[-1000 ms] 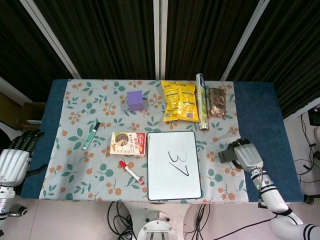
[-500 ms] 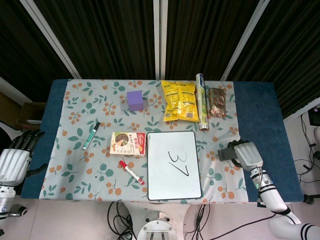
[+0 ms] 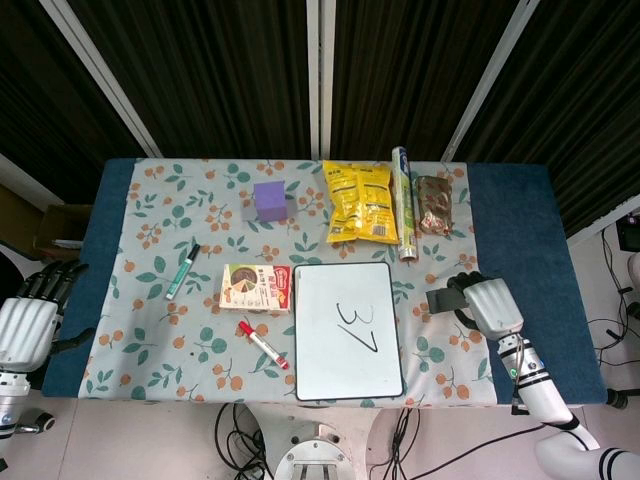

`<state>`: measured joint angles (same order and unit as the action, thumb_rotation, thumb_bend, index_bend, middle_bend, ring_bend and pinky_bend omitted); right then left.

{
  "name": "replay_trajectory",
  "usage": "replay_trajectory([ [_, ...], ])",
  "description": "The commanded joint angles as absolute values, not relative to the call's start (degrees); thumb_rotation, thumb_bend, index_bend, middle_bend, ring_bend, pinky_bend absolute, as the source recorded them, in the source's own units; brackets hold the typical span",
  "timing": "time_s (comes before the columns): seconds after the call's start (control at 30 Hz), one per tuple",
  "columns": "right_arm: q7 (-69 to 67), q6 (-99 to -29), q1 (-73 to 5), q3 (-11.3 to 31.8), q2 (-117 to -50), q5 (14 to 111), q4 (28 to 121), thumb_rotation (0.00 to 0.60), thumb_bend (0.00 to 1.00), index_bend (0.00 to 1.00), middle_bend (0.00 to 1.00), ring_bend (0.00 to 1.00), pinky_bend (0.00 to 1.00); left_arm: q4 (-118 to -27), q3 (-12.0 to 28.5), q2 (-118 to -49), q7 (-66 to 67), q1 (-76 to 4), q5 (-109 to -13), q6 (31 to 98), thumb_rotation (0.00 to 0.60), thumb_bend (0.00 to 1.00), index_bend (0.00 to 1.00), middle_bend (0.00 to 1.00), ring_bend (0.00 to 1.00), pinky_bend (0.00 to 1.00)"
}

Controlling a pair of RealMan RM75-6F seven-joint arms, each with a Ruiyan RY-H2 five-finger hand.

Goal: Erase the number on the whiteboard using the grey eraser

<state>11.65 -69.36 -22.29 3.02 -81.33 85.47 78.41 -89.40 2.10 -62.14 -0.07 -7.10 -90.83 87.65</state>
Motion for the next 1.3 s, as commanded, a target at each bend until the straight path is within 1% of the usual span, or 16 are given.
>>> replay_trajectory([
  [0.03, 12.2, -69.5, -22.6, 2.9, -81.0, 86.2, 80.0, 0.600, 0.36, 0.85, 0.69, 0.61, 0.66, -89.3, 2.1, -62.1, -0.2, -7.1, -90.8, 87.5, 0.600, 0.02, 0.14, 0.12, 0.12, 0.21],
  [0.27, 14.6, -66.8, -24.5, 1.2, -80.9, 88.9, 85.2, 0.600, 0.36, 0.85, 0.69, 0.61, 0.68, -89.0, 2.1, -62.1, -0.7, -7.0, -90.7, 87.9, 0.600, 0.02, 0.14, 0.12, 0.12, 0.21],
  [0.63, 19.8, -65.0, -25.7, -2.0, -81.9, 93.3, 90.3, 0.600, 0.36, 0.88, 0.71, 0.62, 0.70, -88.4, 2.0, -62.2, -1.3, -6.8, -90.6, 87.9, 0.600, 0.02, 0.14, 0.12, 0.12, 0.21],
  [1.0, 22.7, -63.5, -25.8, -4.5, -82.1, 95.4, 92.5, 0.600, 0.36, 0.89, 0.73, 0.63, 0.71, -87.7, 1.9, -62.6, -1.8, -6.7, -90.5, 87.8, 0.600, 0.02, 0.14, 0.12, 0.12, 0.21],
  [1.3, 24.9, -60.5, -26.8, -4.6, -84.3, 94.7, 92.1, 0.600, 0.36, 0.89, 0.73, 0.63, 0.71, -87.0, 1.9, -62.9, -2.5, -6.6, -90.3, 87.8, 0.600, 0.02, 0.14, 0.12, 0.12, 0.21],
])
